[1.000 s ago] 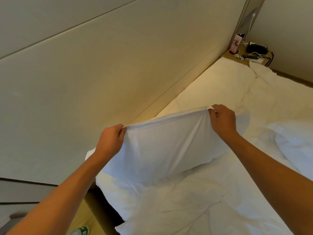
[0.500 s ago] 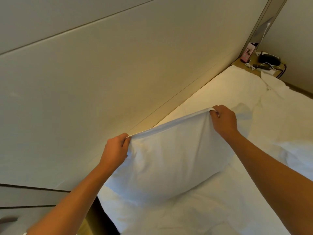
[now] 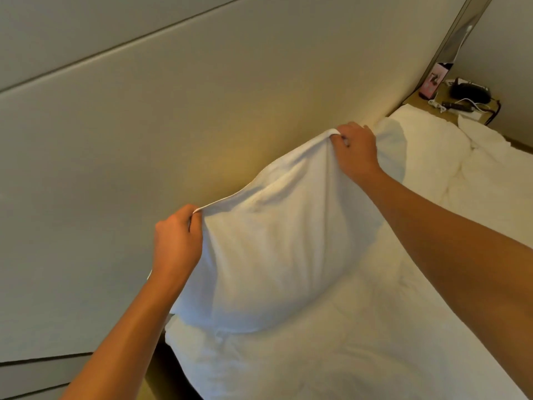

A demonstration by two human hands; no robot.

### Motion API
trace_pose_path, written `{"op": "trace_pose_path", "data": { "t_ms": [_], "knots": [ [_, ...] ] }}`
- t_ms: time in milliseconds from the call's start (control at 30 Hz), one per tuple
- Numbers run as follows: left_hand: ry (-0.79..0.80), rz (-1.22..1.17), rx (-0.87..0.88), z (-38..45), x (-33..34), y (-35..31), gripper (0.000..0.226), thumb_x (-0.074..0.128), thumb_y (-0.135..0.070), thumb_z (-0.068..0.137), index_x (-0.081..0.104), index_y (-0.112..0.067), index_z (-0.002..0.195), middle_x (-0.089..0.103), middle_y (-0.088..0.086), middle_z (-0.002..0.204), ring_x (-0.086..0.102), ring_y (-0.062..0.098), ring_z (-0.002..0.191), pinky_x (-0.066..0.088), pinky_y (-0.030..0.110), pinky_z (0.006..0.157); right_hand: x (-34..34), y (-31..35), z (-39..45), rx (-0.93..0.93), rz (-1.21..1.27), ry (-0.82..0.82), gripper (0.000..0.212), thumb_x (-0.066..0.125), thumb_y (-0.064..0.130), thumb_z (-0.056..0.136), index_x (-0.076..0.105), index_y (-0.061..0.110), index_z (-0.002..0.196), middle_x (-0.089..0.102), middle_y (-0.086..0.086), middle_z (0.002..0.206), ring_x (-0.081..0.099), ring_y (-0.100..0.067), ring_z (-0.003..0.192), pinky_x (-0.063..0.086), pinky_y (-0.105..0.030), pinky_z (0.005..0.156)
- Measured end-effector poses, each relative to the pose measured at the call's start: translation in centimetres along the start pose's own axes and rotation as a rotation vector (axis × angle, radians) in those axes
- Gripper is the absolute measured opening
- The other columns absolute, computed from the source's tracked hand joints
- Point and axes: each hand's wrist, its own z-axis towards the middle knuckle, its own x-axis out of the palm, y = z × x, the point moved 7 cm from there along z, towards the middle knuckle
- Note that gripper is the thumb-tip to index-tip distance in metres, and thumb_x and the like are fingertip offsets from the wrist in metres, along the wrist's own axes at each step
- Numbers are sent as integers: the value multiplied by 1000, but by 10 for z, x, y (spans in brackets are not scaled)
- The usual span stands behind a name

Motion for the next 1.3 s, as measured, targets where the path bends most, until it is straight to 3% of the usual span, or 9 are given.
{"op": "trace_pose_path", "data": {
  "t_ms": [100, 167, 233, 267, 400, 667, 800, 1067, 1300],
  "knots": [
    [-4, -11, -77, 1, 19, 15, 32, 47, -12, 102, 49, -9, 70, 55, 12, 66, 57, 39, 70, 34, 42, 59, 46, 14, -8, -90, -41, 126, 30, 54, 27, 106, 76, 17, 125, 59, -15, 144, 53, -35, 132, 32, -50, 120],
    [67, 35, -73, -8, 43, 16, 14, 55, -15, 100, 63, -4, 105, 64, 24, 111, 59, 42, 112, 46, 44, 88, 78, 5, -36, -59, -61, 200, 38, 51, 32, 109, 63, 25, 144, 42, -11, 162, 42, -33, 146, 32, -47, 123],
    [132, 142, 46, -26, 69, 9, 55, 60, -27, 98, 44, -8, 147, 30, 24, 160, 25, 37, 152, 26, 44, 123, 103, -17, -81, 26, -114, 245, 50, 46, 41, 109, 43, 29, 158, 29, -6, 170, 34, -31, 153, 30, -44, 124],
    [139, 206, 161, -35, 78, 0, 67, 59, -33, 97, 34, -12, 155, 15, 19, 168, 10, 34, 157, 17, 44, 127, 114, -28, -107, 75, -123, 266, 56, 47, 43, 108, 36, 29, 161, 25, -7, 171, 31, -31, 154, 29, -44, 124],
    [333, 454, 521, -77, 132, -6, 70, 54, -42, 101, 26, -17, 160, 5, 12, 171, -1, 34, 158, 12, 54, 127, 144, -58, -202, 233, -69, 397, 65, 54, 45, 104, 31, 28, 163, 20, -8, 173, 27, -32, 155, 30, -45, 123],
    [486, 587, 470, -78, 150, 45, 68, 44, -49, 101, 26, -19, 160, 9, 13, 171, 3, 34, 158, 9, 51, 127, 166, -48, -249, 294, -26, 620, 70, 51, 50, 105, 21, 32, 166, 18, -3, 174, 24, -26, 158, 31, -44, 124],
    [518, 529, 441, -86, 152, 38, 63, 43, -51, 101, 36, -20, 156, 17, 16, 169, 8, 35, 157, 7, 53, 127, 150, -48, -267, 345, -33, 679, 63, 51, 47, 106, 32, 26, 163, 39, -5, 165, 40, -26, 149, 35, -39, 120],
    [757, 305, 498, -168, 201, -26, 54, 44, -47, 104, 45, -19, 150, 30, 13, 165, 20, 31, 155, 20, 47, 125, 29, -115, -416, 682, -123, 711, 50, 53, 49, 105, 50, 25, 148, 64, -6, 140, 61, -25, 126, 49, -39, 105],
    [985, 307, 793, -354, 249, -139, 50, 47, -47, 102, 53, -20, 144, 44, 10, 157, 35, 28, 148, 32, 43, 120, -133, -173, -636, 1040, -119, 555, 45, 51, 50, 105, 57, 25, 142, 65, -2, 137, 61, -22, 124, 47, -33, 102]
  ]
}}
